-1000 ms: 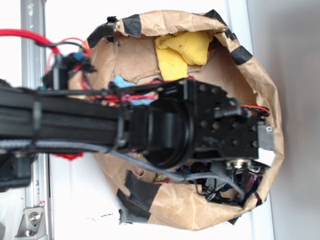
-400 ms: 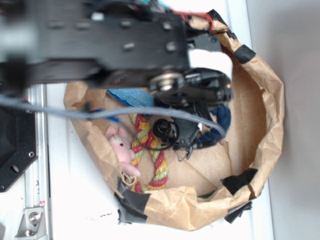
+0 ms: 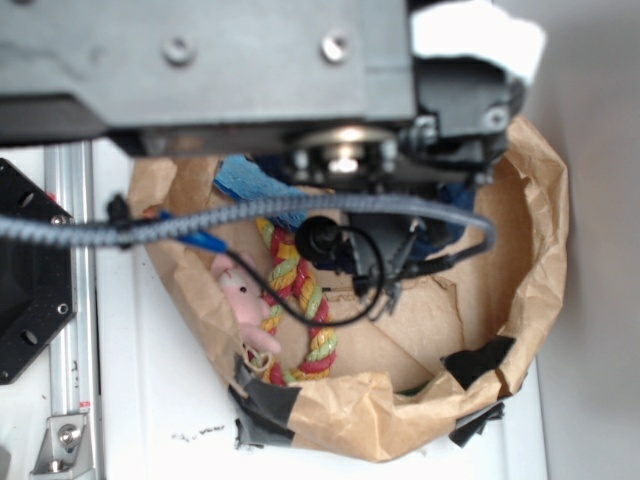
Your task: Grab the blue rope.
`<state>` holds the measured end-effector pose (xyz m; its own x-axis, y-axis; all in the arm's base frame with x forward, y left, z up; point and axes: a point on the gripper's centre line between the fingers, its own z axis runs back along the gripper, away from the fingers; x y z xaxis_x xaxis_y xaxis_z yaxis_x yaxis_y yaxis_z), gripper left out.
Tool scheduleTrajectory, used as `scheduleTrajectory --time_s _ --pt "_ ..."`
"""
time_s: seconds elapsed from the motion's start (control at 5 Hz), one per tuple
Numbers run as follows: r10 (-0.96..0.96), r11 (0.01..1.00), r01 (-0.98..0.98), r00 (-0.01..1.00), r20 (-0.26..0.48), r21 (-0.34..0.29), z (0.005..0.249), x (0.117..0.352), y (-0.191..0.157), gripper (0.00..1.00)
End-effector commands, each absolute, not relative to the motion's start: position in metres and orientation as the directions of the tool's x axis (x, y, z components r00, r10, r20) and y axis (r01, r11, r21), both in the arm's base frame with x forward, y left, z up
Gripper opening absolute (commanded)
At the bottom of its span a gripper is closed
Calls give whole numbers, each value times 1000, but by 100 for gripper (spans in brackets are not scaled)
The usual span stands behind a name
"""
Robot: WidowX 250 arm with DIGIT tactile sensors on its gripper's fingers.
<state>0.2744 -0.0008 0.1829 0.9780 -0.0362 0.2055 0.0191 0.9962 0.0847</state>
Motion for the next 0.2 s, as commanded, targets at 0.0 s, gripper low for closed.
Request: scheduleTrajectory --time_s 0.0 --pt "75 991 -101 962 262 88 194 285 -22 0"
